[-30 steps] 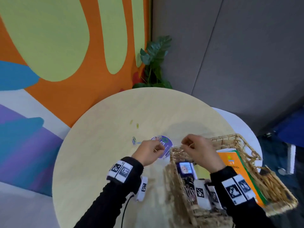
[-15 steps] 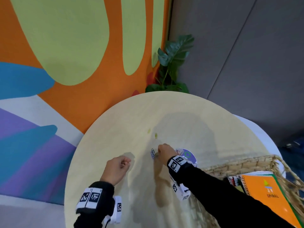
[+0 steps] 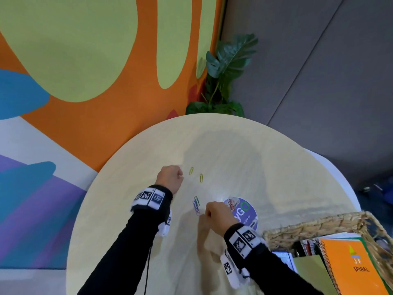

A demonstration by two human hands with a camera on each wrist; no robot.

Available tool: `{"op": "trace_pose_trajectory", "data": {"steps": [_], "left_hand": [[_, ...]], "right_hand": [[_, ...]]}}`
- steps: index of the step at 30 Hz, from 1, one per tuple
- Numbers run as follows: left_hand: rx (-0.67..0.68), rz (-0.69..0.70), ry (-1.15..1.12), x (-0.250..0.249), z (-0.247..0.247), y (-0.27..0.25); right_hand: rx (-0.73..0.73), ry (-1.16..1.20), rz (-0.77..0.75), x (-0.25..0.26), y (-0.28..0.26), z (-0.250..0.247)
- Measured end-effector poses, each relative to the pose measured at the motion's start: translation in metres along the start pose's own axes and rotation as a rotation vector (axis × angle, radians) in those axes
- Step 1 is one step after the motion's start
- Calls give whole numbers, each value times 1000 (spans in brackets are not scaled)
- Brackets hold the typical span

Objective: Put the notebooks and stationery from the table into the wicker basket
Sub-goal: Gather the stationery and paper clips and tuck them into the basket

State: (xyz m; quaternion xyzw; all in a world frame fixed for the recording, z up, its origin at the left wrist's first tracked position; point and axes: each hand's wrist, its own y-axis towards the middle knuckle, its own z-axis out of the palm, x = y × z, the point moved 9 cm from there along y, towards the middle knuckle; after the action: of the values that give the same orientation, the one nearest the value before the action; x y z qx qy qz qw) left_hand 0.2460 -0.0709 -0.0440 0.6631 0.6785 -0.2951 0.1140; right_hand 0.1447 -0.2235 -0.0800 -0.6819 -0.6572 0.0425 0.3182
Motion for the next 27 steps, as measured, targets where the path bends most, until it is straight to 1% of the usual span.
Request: {"op": "trace_pose_trajectory", "data": {"steps": [3,5,10,16,20,22,25,27], "left_hand": [[11,-1,42,-17,7,29],[48,-14,98,-25,17,44],[147,-98,212,-25,41,62],[120,-164,253,-16,51,72],[123,-177,250,-13,52,67],[98,-166,242,-12,46,64],[18,-105,185,-20,26,52],[-40,-31,116,-34,8,38]], "right_hand": [[-96,51,-44,-2,-18,-9],[-149,77,-88,0,-31,-16],[-230,185,-159,6,-66,-41],[-276,271,-178,0,-109,-96],[-355,381,-117,-41,-150,-142],[-356,349,-80,-72,-169,-153],[-290,172,-12,-116,-187,-143],[-184,90,26,-136,-191,-120]]}}
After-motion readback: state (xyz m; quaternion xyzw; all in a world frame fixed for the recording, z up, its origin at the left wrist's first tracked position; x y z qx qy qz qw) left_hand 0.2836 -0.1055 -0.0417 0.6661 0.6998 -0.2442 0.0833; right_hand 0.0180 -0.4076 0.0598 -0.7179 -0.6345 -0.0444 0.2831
